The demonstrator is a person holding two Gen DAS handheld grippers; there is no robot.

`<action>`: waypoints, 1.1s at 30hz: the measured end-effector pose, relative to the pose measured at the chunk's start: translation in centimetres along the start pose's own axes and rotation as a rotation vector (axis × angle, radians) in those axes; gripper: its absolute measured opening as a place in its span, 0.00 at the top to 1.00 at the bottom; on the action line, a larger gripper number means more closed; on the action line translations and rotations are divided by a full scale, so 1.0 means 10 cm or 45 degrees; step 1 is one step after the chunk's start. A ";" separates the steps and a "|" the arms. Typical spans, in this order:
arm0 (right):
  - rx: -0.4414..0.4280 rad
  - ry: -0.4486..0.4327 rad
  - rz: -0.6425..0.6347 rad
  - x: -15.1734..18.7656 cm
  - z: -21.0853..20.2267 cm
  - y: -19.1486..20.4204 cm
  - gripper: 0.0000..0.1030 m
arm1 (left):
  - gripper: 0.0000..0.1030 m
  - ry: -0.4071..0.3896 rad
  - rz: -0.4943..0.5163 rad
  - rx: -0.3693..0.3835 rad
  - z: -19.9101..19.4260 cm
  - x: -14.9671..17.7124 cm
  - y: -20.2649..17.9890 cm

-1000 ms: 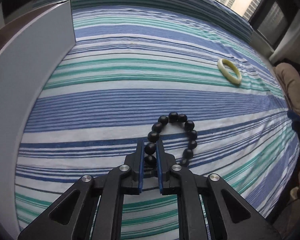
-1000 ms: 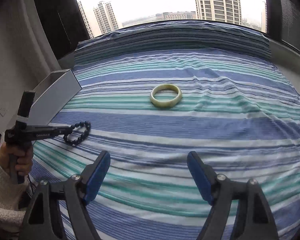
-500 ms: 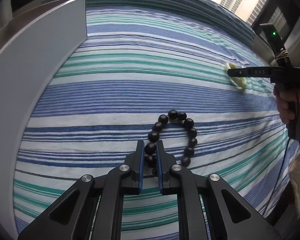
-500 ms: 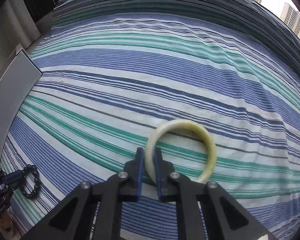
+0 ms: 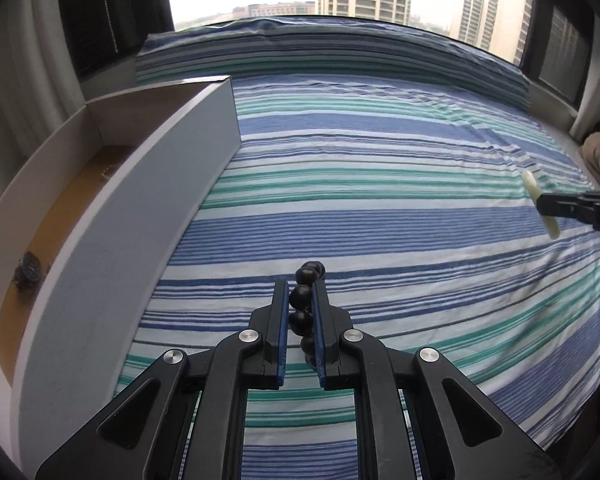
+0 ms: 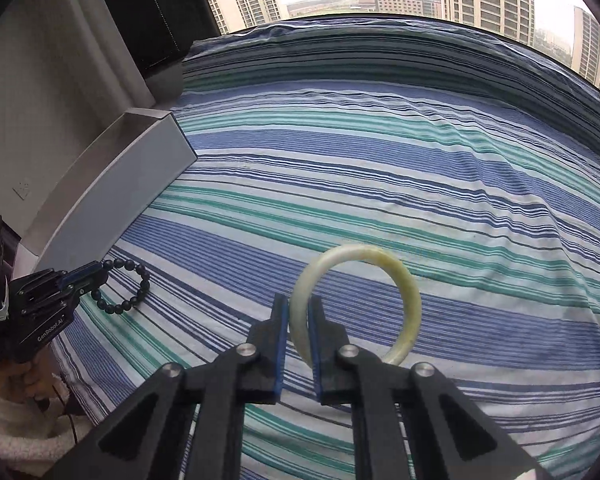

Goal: Organize jewelry
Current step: 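Carry the black bracelet and jade bangle into the white box and open both grippers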

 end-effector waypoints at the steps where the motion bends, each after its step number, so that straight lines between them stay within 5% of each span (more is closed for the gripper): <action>1: -0.002 0.001 -0.006 0.02 -0.02 0.04 0.90 | 0.91 -0.002 -0.003 -0.004 -0.02 0.01 0.01; 21: -0.095 0.027 -0.108 0.34 -0.07 0.78 0.90 | 0.91 -0.075 -0.043 -0.020 -0.46 0.20 0.25; 33: -0.086 0.024 -0.169 0.50 -0.12 0.95 0.90 | 0.91 -0.094 -0.115 0.139 -0.83 0.25 0.23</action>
Point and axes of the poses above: each gripper's, at about its wrist camera, not at the fingertips, and z roughly the way its jaws point, y to its left, x to its underside, the point moved 4 cm from there along z, roughly the way its jaws point, and after that the axes turned 12 degrees about x, right-handed, at the moved point
